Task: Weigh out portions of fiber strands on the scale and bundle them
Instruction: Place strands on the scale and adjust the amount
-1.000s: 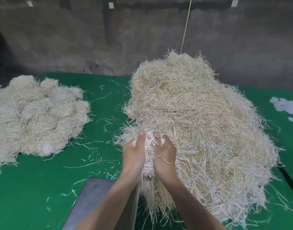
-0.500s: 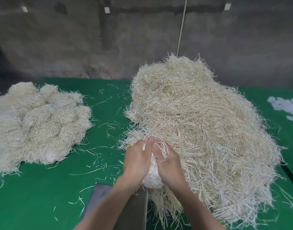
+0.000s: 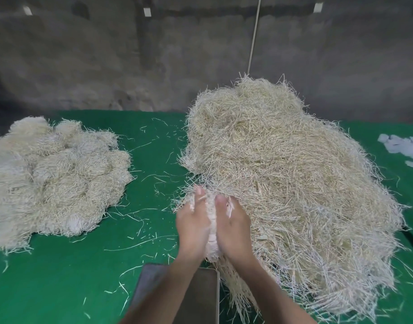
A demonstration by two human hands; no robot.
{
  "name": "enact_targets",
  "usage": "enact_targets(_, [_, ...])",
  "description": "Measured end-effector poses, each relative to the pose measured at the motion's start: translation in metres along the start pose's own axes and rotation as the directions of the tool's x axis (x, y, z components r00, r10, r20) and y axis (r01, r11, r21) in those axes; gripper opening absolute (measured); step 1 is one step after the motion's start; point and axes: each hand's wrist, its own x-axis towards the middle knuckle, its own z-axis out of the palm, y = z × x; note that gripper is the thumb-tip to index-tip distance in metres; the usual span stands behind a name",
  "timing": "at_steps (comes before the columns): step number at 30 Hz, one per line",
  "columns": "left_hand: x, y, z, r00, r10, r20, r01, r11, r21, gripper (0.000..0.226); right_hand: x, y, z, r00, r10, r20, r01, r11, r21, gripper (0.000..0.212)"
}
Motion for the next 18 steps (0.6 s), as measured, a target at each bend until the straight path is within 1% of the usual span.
enact_targets(2, [-0.004,-0.005,0.001,0.998,0.003,0.070,-0.008,0.998,0.070,0.057,0.016,0.006,-0.003,0.999,0.033,-0.009,-0.033,0.999,0.005,0.031])
enact_targets(3, [-0.002,-0.005,0.002,0.996,-0.003,0.092,-0.004,0.997,0.073,0.053,0.019,0.009,-0.003,0.998,0.023,-0.051,-0.023,1.000,0.014,0.028])
enact_targets(5, [0.004,-0.005,0.000,0.991,-0.019,0.133,0.011,0.998,0.059,0.050,0.011,0.010,0.001,0.993,-0.009,-0.119,0.014,0.999,0.044,0.029])
enact_targets(6, [0.009,-0.005,-0.001,0.987,-0.021,0.161,0.018,1.000,0.021,0.048,0.004,0.010,0.005,0.991,-0.056,-0.123,0.060,0.998,0.030,0.033])
enact_targets(7, [0.012,-0.007,-0.001,0.983,-0.009,0.183,0.014,1.000,-0.028,0.045,-0.002,0.011,0.007,0.990,-0.097,-0.102,0.096,0.995,-0.011,0.037])
enact_targets(8, [0.014,-0.011,-0.001,0.982,0.009,0.189,0.001,0.998,-0.056,0.040,-0.005,0.012,0.006,0.993,-0.101,-0.058,0.099,0.994,-0.042,0.038])
enact_targets(9, [0.015,-0.014,-0.002,0.986,0.025,0.166,-0.020,0.999,-0.029,0.035,-0.004,0.014,0.002,0.998,-0.063,-0.014,0.062,0.997,-0.038,0.036])
enact_targets(11, [0.019,-0.020,-0.005,0.988,0.081,0.131,-0.092,0.992,0.082,0.019,0.005,0.016,-0.012,0.995,0.079,0.055,-0.084,0.992,0.089,0.026])
enact_targets(12, [0.021,-0.022,-0.007,0.984,0.104,0.143,-0.118,0.988,0.097,0.011,0.009,0.018,-0.020,0.989,0.130,0.069,-0.140,0.976,0.166,0.026])
enact_targets(13, [0.022,-0.023,-0.009,0.979,0.120,0.163,-0.137,0.986,0.094,0.007,0.011,0.019,-0.026,0.990,0.131,0.057,-0.141,0.966,0.219,0.031])
enact_targets(14, [0.022,-0.024,-0.010,0.972,0.141,0.186,-0.164,0.980,0.111,0.011,0.011,0.020,-0.030,0.995,0.085,0.050,-0.095,0.966,0.240,0.038])
enact_targets(15, [0.020,-0.024,-0.008,0.962,0.162,0.220,-0.196,0.970,0.143,0.015,0.011,0.018,-0.030,0.997,0.014,0.075,-0.029,0.978,0.208,0.046])
enact_targets(16, [0.017,-0.025,-0.005,0.951,0.168,0.260,-0.215,0.962,0.166,0.014,0.009,0.014,-0.028,0.988,-0.064,0.141,0.047,0.992,0.120,0.051])
enact_targets(17, [0.015,-0.025,-0.001,0.935,0.152,0.321,-0.203,0.970,0.131,0.010,0.006,0.011,-0.022,0.966,-0.130,0.222,0.137,0.990,-0.018,0.054])
enact_targets(18, [0.011,-0.024,0.002,0.918,0.103,0.384,-0.134,0.989,0.056,0.009,0.005,0.010,-0.016,0.942,-0.170,0.290,0.222,0.963,-0.154,0.056])
